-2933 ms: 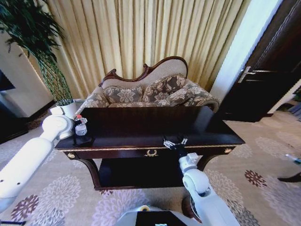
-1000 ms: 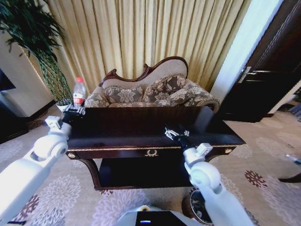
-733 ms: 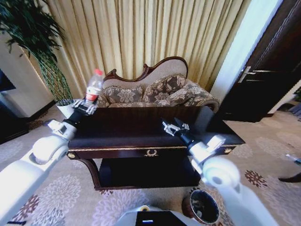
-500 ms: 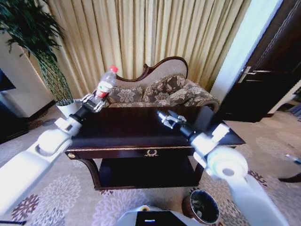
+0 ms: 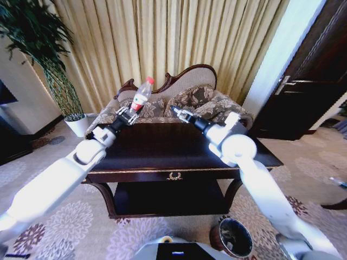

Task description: Move to the front of the table and place the trash on the table into the trash bin.

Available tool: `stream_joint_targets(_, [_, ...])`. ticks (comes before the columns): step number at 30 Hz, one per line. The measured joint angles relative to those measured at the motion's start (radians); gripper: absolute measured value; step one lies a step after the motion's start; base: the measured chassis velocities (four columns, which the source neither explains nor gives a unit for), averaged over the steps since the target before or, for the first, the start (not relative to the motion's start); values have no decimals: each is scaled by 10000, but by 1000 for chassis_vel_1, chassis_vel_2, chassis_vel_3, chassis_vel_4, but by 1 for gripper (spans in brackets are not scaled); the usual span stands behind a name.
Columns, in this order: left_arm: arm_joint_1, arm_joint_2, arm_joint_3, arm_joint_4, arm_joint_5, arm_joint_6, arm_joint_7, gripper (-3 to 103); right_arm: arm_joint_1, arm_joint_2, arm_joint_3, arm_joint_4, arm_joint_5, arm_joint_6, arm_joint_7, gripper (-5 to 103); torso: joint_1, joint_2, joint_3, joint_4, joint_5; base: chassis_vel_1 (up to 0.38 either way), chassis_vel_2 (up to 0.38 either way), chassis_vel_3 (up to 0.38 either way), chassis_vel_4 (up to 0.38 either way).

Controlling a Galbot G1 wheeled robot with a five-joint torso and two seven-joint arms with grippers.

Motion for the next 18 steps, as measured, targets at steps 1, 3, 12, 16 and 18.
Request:
stream_joint_targets(1, [-331,-116,268,61,-70,76,-19,34,214,104,-106,-175,-110,-12,-52,100,-1,0,0,0,-1,0,0,0,0])
stream_joint_targets(3, [-777,-336,700,189,-112,158,-75,34,519,262,-257,-480,-315,-25,-128,100,0,0,0,0,1,0,0,0,0])
stream_joint_targets(12, [-1304,-897,1472,176,-154,554,-306,34,1259,761,-486,-1056,-764,-69,-241,100,-2,0,-1,-1,0,0,0,0,0])
stream_joint_targets(16, [-1364,-1128,1588,157,-105,808,-447,34,1614,1038,-634,-1269,-960,-75,-235,100,-2,1,-1,1,-1,0,0,0,0])
stream_joint_targets(18, [-1394,-1162,1656,157,-92,863,-473,34,1718,1114,-651,-1328,-981,-80,-202,100,-1,0,-1,2,-1,0,0,0,0])
